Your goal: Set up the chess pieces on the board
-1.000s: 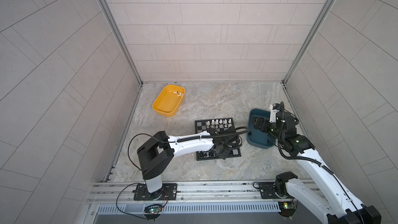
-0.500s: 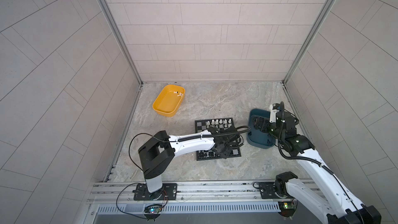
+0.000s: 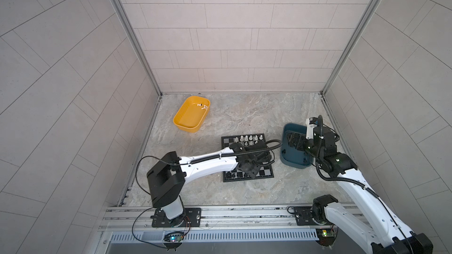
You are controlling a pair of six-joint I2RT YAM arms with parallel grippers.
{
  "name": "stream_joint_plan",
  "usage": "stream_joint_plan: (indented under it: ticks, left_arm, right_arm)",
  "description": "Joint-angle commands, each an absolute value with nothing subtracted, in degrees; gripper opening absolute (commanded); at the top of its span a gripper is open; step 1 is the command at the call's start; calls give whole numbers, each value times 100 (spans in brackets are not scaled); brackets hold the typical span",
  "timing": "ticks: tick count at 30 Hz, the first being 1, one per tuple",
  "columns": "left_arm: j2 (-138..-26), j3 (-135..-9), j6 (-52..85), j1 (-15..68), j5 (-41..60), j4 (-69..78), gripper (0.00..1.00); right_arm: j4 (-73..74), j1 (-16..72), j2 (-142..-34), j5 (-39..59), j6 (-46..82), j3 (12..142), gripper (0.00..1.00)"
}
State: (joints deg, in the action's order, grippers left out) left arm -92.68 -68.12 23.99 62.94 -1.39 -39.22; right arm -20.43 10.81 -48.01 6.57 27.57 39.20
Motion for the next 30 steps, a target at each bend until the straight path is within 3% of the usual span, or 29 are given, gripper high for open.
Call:
stream_joint_plan:
  ticks: [1,12,30]
  left_arm:
    - [-8875,-6404,2384,6328,-244,-4124,50]
    - [-9334,-6329,2529,6328,165,-3900,41]
    - [-9817,-6561,2618,6301,19,-3914,31]
  right_arm:
    - [-2074,1059,-4789,744,2721,3999,99]
    - [-2104,1055,-4746,813,2766,4008,98]
    - [-2173,1055,-4731,709,2644,4034,98]
